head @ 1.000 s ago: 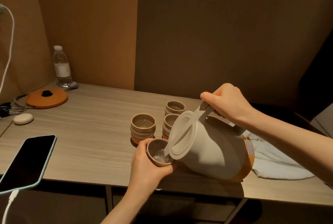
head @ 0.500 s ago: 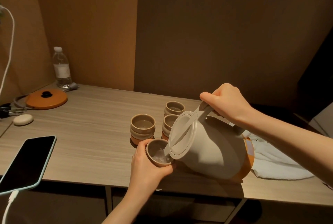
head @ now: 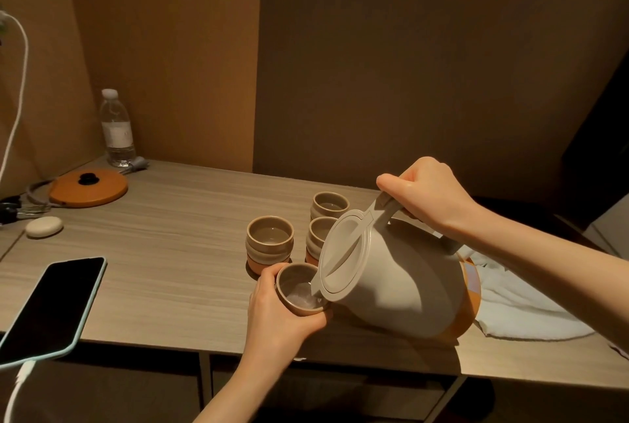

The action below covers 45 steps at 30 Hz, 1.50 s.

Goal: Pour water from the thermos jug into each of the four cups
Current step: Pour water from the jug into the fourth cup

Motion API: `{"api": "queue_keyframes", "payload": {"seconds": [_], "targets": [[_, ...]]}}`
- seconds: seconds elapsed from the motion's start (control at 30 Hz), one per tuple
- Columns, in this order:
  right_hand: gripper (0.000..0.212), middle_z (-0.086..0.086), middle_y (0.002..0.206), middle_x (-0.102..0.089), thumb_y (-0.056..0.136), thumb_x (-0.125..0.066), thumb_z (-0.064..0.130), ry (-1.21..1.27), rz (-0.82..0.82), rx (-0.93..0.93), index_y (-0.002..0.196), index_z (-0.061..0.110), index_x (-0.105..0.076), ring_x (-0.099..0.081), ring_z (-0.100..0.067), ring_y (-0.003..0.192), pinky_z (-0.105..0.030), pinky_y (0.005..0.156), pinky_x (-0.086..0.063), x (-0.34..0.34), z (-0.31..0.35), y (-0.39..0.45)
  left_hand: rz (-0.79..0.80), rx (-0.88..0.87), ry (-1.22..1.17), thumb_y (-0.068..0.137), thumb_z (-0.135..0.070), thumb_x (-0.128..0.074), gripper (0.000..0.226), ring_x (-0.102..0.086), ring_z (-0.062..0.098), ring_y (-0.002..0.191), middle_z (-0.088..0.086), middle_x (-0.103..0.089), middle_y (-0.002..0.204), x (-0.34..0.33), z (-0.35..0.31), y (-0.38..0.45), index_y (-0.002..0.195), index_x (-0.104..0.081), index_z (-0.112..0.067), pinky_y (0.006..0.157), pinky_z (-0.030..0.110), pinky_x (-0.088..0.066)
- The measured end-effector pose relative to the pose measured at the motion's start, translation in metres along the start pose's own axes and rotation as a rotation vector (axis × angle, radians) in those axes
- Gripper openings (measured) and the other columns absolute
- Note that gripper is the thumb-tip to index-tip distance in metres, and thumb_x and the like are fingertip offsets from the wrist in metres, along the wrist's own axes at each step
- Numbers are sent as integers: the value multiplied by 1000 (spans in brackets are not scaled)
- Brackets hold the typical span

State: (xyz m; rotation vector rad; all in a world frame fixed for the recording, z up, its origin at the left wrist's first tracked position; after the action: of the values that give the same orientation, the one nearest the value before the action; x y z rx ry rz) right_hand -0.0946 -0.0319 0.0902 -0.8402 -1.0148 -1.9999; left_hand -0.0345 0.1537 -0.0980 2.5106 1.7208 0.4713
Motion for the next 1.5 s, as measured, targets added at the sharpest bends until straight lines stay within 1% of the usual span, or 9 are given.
{"api": "queue_keyframes", "payload": {"seconds": [0.13, 0.3, 0.5, 0.77, 0.9, 1.07, 1.17, 1.33, 1.5], "targets": [[61, -25, 67, -67, 77, -48, 51, 3, 2, 8, 66, -4, -72, -64, -39, 67, -48, 61, -54, 0, 0, 1, 1, 1, -5, 38, -44, -80, 89, -54, 10, 111, -14, -57, 113, 0, 1, 0, 119, -47, -33, 94, 32, -49], [64, -23, 54, -56, 72, -47, 52, -28, -16, -17, 60, -10, -63, -47, -26, 51, -50, 59, -51, 2, 3, -1, 5, -6, -10, 41, -36, -84, 85, -54, 10, 110, -15, -57, 113, 0, 1, 1, 117, -47, -35, 93, 29, -47], [56, -23, 66, -68, 77, -49, 49, -8, -20, -7, 60, 1, -72, -63, -38, 64, -48, 64, -54, 3, 2, -2, -4, -3, 1, 40, -38, -84, 86, -53, 10, 112, -15, -57, 114, -1, 3, 1, 117, -46, -37, 96, 35, -48], [57, -30, 59, -59, 81, -52, 42, 5, -36, -37, 60, -8, -66, -50, -26, 52, -49, 61, -53, 7, 1, -7, -6, -13, -1, 45, -30, -89, 86, -53, 12, 112, -14, -58, 114, -2, 0, 0, 120, -47, -33, 95, 32, -47], [54, -15, 46, -49, 84, -54, 36, 37, -58, -47, 46, -1, -58, -46, -23, 48, -47, 62, -52, 12, -3, -12, -5, -14, -4, 43, -34, -89, 87, -55, 10, 110, -15, -58, 113, -3, -2, 0, 120, -48, -32, 95, 33, -49], [55, -26, 52, -57, 81, -55, 40, 92, -77, -62, 51, -6, -62, -50, -25, 49, -49, 63, -53, 15, -14, -14, -1, -13, -6, 40, -36, -86, 89, -55, 9, 110, -14, -59, 113, -6, -6, -1, 120, -48, -31, 93, 30, -49], [53, -16, 44, -53, 80, -55, 39, 139, -92, -84, 50, -5, -61, -49, -22, 47, -46, 61, -52, 18, -21, -15, 9, -17, 3, 44, -31, -90, 89, -54, 9, 111, -13, -58, 114, -7, -10, -1, 122, -47, -30, 94, 32, -49], [46, -6, 40, -46, 82, -57, 28, 302, -118, -170, 46, -1, -56, -41, -13, 38, -31, 53, -37, 24, -32, -22, 13, -37, -17, 47, -23, -94, 86, -56, 6, 106, -14, -58, 110, -7, -21, -1, 119, -48, -27, 81, 14, -44], [42, -13, 52, -48, 84, -58, 25, 464, -183, -267, 49, 4, -52, -43, -19, 49, -29, 52, -36, 32, -42, -31, 10, -62, -23, 48, -20, -93, 80, -54, -3, 99, -18, -58, 105, -6, -37, 1, 114, -48, -30, 73, 9, -40]]}}
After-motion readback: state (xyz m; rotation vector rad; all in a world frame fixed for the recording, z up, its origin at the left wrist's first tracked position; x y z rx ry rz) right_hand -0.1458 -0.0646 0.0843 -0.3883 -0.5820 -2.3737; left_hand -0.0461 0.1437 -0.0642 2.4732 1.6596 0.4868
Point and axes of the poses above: each hand's wrist, its own y-axis towards the middle knuckle, its own x-axis out of the back of the hand, z = x × y, the point moved 1 cm from there along y, towards the middle knuckle
